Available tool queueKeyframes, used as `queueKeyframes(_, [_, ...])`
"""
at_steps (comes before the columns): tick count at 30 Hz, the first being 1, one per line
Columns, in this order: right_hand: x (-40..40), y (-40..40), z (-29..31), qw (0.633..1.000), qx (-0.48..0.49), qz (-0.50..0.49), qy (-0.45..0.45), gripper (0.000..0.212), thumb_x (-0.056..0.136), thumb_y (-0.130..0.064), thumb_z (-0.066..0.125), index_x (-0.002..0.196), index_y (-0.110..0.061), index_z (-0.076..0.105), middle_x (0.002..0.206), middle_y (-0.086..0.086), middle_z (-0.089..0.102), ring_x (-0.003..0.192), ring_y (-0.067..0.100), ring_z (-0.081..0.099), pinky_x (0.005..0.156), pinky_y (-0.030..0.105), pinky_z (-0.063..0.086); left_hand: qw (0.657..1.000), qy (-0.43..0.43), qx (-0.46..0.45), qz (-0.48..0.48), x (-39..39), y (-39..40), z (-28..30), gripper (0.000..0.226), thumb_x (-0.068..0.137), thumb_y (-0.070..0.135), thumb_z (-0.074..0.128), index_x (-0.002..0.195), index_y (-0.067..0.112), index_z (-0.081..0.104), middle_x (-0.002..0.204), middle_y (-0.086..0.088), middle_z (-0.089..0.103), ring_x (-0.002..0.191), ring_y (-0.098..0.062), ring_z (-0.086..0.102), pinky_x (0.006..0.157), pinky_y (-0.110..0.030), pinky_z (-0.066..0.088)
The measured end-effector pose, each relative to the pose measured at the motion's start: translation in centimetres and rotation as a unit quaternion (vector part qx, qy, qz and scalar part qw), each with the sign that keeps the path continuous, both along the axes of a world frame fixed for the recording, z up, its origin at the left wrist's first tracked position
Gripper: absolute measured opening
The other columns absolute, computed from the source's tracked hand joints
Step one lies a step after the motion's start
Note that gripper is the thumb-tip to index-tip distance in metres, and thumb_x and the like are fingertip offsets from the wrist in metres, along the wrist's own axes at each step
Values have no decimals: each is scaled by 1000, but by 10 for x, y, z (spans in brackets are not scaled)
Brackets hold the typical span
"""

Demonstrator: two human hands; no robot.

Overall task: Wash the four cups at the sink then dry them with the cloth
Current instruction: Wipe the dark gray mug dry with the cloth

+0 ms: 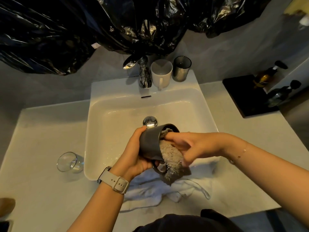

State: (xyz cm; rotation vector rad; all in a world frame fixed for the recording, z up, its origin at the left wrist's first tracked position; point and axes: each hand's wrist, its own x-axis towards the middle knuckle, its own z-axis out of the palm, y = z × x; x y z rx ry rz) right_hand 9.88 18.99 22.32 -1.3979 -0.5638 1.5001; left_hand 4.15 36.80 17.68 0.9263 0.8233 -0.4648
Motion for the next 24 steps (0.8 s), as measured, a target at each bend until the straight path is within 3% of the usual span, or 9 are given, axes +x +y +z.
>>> queueKeyframes(2, [0, 1, 6, 963, -76, 84, -244, 48, 83, -5, 72, 117, -21, 41, 102, -13, 51, 91, -3, 56, 80, 10, 47, 1000, 17, -7, -14, 1, -1, 1, 59, 86, 54, 54, 116, 5, 68, 98, -23, 62, 76, -32, 61, 65, -35, 45])
queueKeyframes(4, [-2, 5, 7, 904, -81, 102, -408, 42, 80, -28, 78, 108, -20, 47, 94, -14, 50, 83, -1, 52, 73, 9, 44, 999, 32, -22, -20, 2, -2, 0, 54, 81, 49, 59, 105, 2, 72, 104, -24, 61, 94, -37, 58, 83, -43, 42])
queueKeyframes(7, [-3, 7, -8, 874, -61, 67, -477, 45, 77, -47, 76, 103, -14, 61, 99, -1, 55, 88, 12, 53, 78, 27, 47, 997, 51, -53, -17, 0, -5, -4, 52, 75, 44, 63, 104, 1, 71, 112, -25, 59, 105, -38, 53, 96, -45, 40])
queueKeyframes(10, [-10, 6, -25, 921, -38, -34, -386, 43, 84, -40, 72, 118, -17, 62, 116, -3, 58, 106, 11, 57, 95, 29, 48, 998, 39, -50, 10, -3, -10, -2, 52, 89, 46, 53, 114, 3, 67, 109, -23, 67, 97, -37, 65, 89, -48, 51])
queueKeyframes(14, [-25, 11, -36, 950, -1, -119, -288, 51, 89, -18, 69, 136, -15, 50, 129, -9, 59, 118, -5, 54, 99, 12, 39, 998, -25, 42, 34, -5, -14, -9, 53, 97, 52, 43, 116, 9, 67, 98, -19, 74, 86, -31, 71, 69, -41, 60])
queueKeyframes(17, [-24, 12, -32, 958, 15, -169, -232, 38, 87, -11, 70, 123, -15, 60, 114, -11, 67, 107, -2, 62, 91, 12, 44, 997, -34, 68, 27, -7, -20, -5, 56, 99, 55, 39, 113, 8, 67, 99, -20, 74, 86, -30, 72, 74, -42, 59])
queueKeyframes(20, [-26, 21, -26, 942, 35, -330, -52, 22, 88, -10, 66, 109, -6, 67, 98, 5, 73, 91, 16, 70, 78, 22, 55, 986, -89, 139, 36, -6, -26, -5, 58, 100, 55, 34, 100, 13, 72, 91, -14, 77, 81, -25, 74, 76, -40, 60])
queueKeyframes(22, [-25, 26, -25, 915, 42, -400, 43, 24, 87, -18, 65, 106, -2, 68, 99, 15, 73, 89, 23, 70, 78, 28, 58, 970, -132, 203, 12, -3, -27, -9, 61, 99, 62, 31, 104, 18, 73, 95, -13, 76, 85, -27, 73, 64, -35, 59])
queueKeyframes(24, [-23, 25, -22, 921, 49, -382, 51, 29, 85, -24, 65, 105, -3, 67, 101, 19, 72, 89, 27, 70, 77, 31, 58, 966, -148, 214, -4, -2, -24, -8, 60, 101, 58, 28, 104, 18, 73, 91, -12, 77, 78, -26, 73, 50, -26, 53])
